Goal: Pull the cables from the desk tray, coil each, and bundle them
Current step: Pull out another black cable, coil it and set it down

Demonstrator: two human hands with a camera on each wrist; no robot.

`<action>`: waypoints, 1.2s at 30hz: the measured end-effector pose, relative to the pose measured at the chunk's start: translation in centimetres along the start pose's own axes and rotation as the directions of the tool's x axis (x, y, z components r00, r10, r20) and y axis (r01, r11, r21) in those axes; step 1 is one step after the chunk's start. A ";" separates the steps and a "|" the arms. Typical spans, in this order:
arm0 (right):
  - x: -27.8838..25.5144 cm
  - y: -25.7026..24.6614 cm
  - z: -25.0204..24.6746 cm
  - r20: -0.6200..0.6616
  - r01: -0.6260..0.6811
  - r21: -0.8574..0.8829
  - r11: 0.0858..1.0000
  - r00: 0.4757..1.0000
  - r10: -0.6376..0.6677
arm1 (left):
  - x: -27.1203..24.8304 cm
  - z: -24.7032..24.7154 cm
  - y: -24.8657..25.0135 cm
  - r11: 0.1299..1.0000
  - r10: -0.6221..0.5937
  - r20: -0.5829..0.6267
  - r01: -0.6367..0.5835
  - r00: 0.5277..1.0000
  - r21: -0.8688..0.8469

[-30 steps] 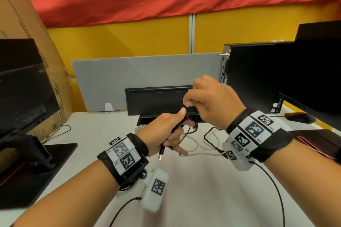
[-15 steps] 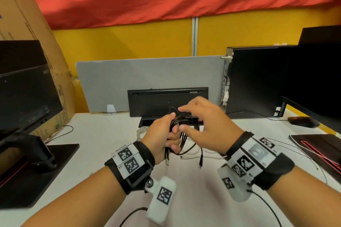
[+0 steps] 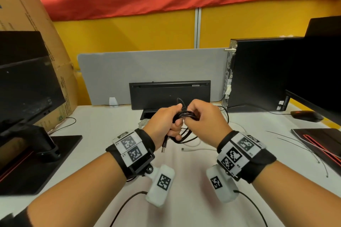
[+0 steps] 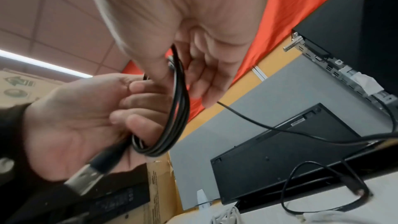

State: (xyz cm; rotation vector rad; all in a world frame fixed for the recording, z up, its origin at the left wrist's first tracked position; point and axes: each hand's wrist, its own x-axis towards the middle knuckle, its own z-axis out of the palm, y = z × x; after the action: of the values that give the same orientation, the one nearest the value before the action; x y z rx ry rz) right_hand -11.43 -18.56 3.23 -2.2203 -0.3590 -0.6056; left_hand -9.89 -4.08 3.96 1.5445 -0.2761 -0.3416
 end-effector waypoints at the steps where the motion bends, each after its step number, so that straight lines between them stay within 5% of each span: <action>1: -0.1 0.1 0.1 -0.049 -0.013 0.000 1.000 0.999 0.013 | 0.0 0.1 0.0 0.999 0.008 -0.025 -0.007 1.000 0.037; 5: -0.5 -0.2 0.5 -0.179 0.011 -0.207 0.978 0.983 -0.049 | 0.0 0.7 0.3 0.991 0.031 -0.062 -0.022 0.998 0.135; 14: -0.9 -0.1 0.6 -0.120 0.097 -0.409 0.907 0.980 -0.159 | -0.3 1.1 0.5 0.976 0.022 0.026 -0.027 0.999 0.215; 18: -0.6 0.2 0.5 -0.140 0.101 -0.351 0.931 0.977 -0.159 | -0.3 0.9 0.2 0.980 0.082 0.000 -0.080 0.997 0.180; 32: -1.4 2.8 0.5 -0.068 0.198 -0.256 0.946 0.973 -0.222 | -0.1 0.6 -0.5 0.987 -0.006 -0.053 0.014 0.999 0.160; 36: -1.7 3.0 0.6 -0.095 0.178 0.002 0.984 0.980 -0.177 | 0.1 0.4 -0.7 0.982 0.076 -0.029 -0.070 0.997 0.175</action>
State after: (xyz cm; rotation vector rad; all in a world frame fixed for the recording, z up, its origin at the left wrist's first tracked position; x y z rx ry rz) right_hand -11.38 -20.14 0.14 -2.1549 -0.5140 -0.8000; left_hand -10.01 -4.42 3.26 1.7056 -0.3410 -0.2364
